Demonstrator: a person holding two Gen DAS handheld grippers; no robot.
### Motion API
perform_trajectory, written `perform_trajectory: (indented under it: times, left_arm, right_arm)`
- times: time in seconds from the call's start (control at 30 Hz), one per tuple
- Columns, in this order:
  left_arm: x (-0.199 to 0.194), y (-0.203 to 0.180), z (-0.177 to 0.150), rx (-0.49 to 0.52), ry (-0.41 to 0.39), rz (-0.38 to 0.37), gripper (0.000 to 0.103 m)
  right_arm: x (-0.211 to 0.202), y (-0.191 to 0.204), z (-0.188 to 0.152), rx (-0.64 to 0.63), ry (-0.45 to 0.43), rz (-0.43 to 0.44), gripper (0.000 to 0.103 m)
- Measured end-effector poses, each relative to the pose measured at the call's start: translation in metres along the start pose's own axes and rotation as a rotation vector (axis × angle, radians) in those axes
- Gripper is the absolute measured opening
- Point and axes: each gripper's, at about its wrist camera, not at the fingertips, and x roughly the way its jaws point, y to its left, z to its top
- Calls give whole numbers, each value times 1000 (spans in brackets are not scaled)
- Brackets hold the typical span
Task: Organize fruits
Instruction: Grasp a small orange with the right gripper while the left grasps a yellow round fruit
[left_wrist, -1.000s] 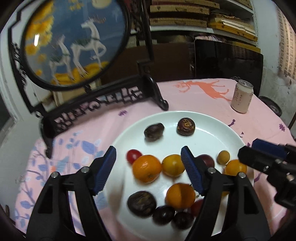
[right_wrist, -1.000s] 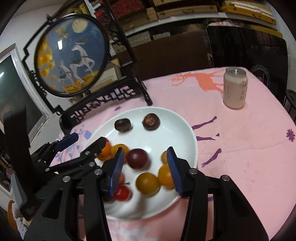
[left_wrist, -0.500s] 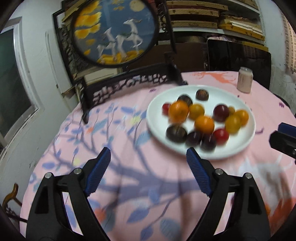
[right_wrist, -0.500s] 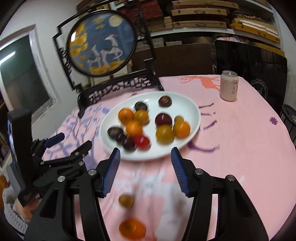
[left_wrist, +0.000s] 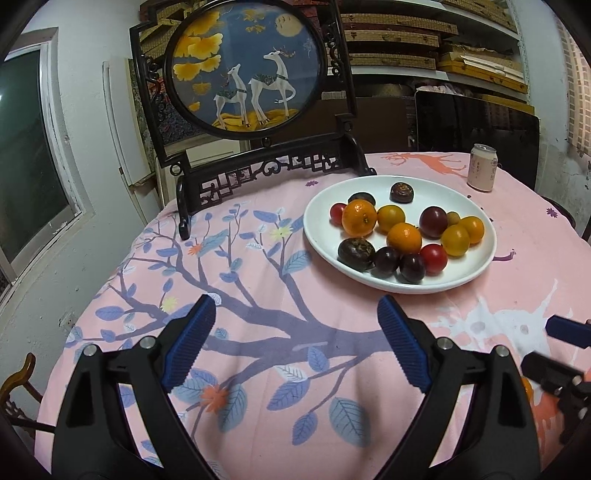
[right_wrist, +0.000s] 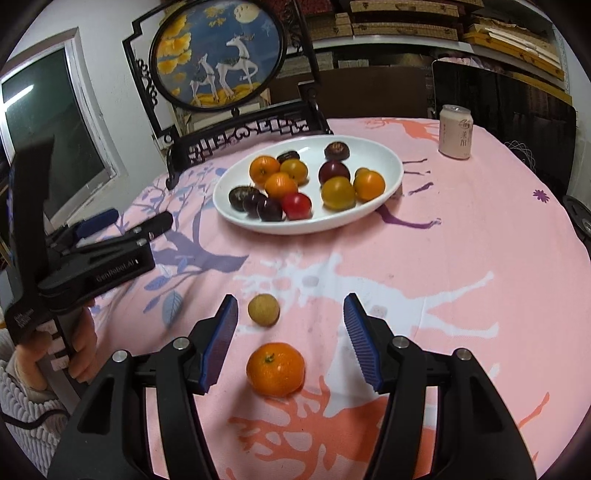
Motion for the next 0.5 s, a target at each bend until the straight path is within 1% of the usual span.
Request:
perform_trajectory:
  times: [0.27,0.5]
  left_arm:
    - [0,1,0,-2,0,-1,92]
    - [0,2,0,-8,7,-2,93]
  right_arm:
    - [9,6,-11,-39,64,-22,60]
    - [13,10,-18,-68,88,-46,60]
